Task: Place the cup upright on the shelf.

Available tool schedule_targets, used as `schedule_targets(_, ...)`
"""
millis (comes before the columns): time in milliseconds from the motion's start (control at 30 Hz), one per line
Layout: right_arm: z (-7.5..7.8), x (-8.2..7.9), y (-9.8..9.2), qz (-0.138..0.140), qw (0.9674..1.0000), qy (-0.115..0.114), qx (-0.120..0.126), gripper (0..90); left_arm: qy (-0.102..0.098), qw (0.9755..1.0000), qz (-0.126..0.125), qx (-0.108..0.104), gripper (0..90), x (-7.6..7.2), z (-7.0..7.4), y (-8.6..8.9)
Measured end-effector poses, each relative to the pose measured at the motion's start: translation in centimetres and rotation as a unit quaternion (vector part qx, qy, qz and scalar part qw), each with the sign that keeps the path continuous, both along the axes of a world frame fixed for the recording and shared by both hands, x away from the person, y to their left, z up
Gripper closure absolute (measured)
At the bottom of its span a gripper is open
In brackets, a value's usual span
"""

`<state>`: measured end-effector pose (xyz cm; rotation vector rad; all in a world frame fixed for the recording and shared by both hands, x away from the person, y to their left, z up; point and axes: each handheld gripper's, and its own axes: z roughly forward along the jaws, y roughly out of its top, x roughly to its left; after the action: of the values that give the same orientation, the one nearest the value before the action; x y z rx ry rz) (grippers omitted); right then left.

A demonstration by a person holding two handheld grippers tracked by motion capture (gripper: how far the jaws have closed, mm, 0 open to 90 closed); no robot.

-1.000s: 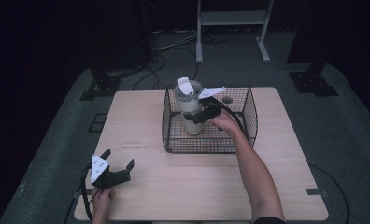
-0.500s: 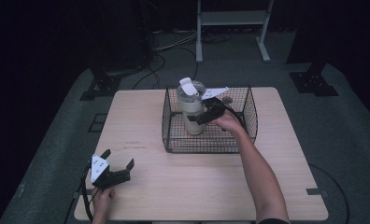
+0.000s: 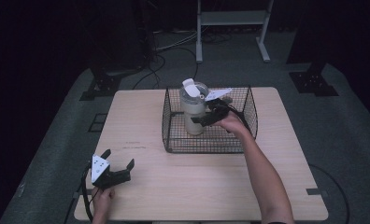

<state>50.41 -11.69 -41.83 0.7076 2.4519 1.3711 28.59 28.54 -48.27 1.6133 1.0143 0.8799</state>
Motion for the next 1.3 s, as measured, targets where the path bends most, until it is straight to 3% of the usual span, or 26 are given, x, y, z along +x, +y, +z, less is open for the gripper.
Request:
schedule_targets(533, 0.2, -0.7, -1.0, -0.015, 0.9996, 0.015, -0.018, 9.8, 0.000, 1.0000, -0.002, 0.002, 0.0, 0.0, 0.0, 0.0)
schedule_targets(1000, 2.0, -1.9, -2.7, -0.041, 0.9983, 0.037, -0.017, 9.8, 0.000, 1.0000, -0.002, 0.002, 0.0, 0.0, 0.0, -0.1)
schedule_targets(1300, 3.0, -2.7, -3.4, -0.050, 0.9979, 0.036, -0.018, 9.8, -0.001, 1.0000, -0.002, 0.002, 0.0, 0.0, 0.0, -0.1)
